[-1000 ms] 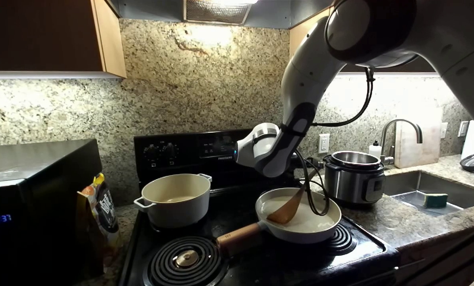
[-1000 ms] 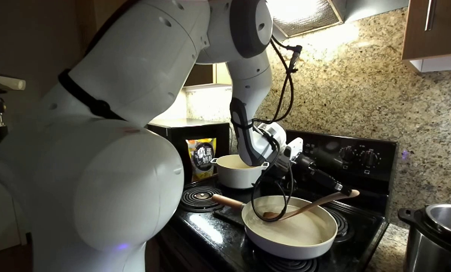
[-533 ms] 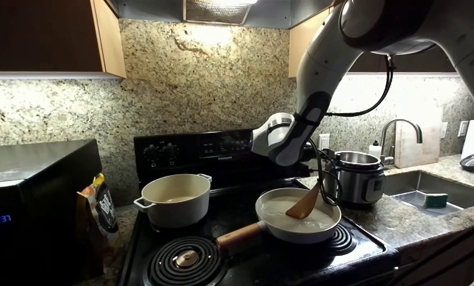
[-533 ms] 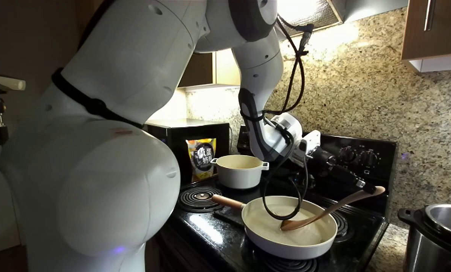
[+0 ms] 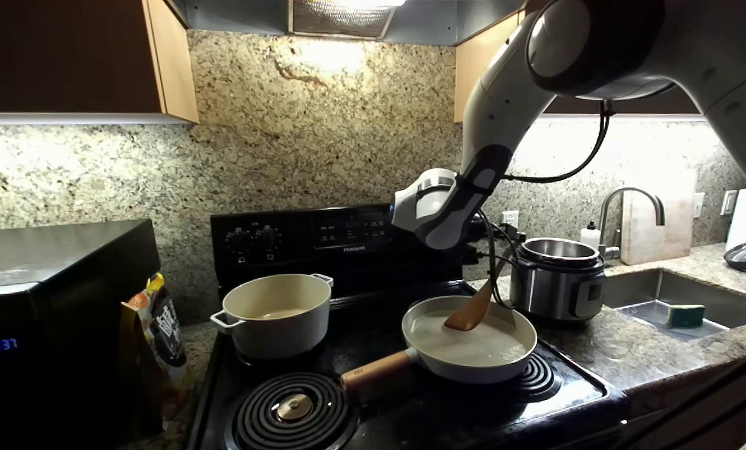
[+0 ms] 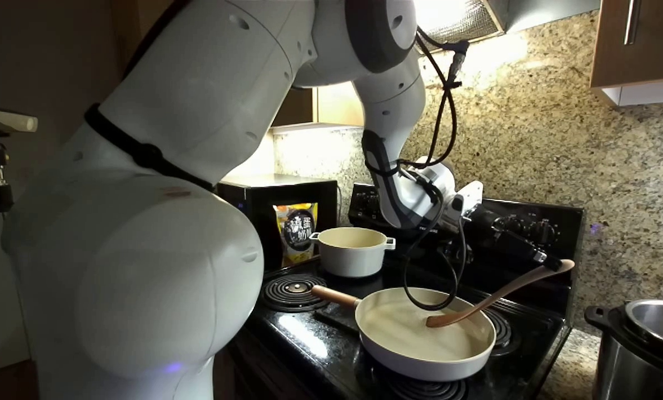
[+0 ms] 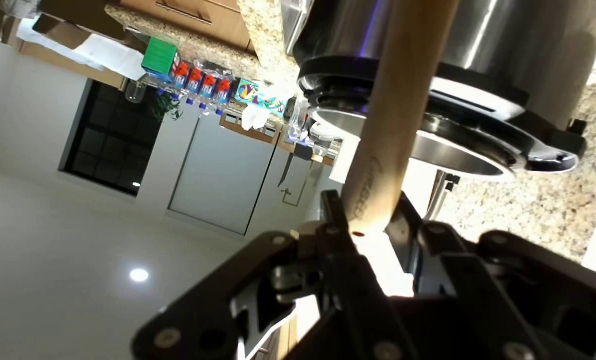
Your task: Use the spatula to stir the water
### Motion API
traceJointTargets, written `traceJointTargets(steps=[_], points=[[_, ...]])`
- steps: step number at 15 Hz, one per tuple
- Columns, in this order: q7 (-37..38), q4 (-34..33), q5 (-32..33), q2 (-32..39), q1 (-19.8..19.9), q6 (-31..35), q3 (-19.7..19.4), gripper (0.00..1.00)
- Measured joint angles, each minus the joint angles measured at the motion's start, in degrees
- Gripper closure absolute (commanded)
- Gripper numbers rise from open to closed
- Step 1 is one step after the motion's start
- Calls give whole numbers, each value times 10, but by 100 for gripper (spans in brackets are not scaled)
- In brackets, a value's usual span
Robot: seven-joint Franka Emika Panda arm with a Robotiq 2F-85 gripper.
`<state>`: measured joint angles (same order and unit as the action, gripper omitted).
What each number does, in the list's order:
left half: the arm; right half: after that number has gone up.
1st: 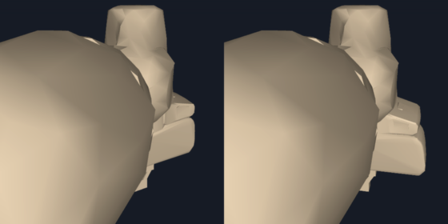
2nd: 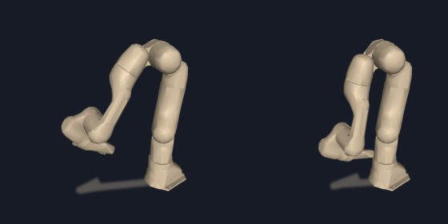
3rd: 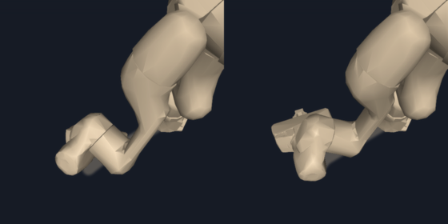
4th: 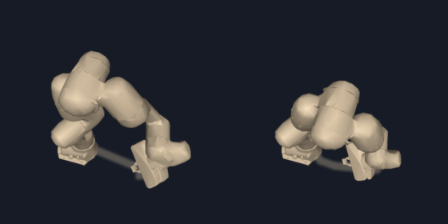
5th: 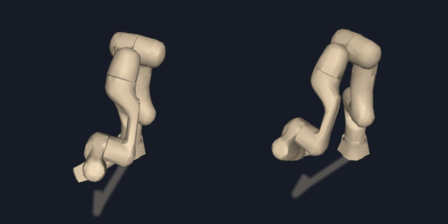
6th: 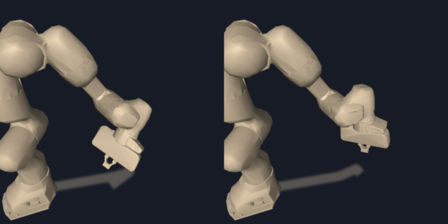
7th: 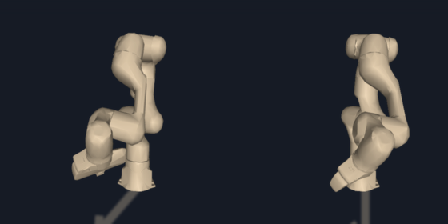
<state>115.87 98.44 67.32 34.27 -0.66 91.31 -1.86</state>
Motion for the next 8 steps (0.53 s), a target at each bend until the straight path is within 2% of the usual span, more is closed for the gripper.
traceJointTargets(steps=[4, 8], points=[[-17, -27, 1, 30, -18, -1, 5, 89], [-20, -18, 4, 38, -38, -1, 11, 89]])
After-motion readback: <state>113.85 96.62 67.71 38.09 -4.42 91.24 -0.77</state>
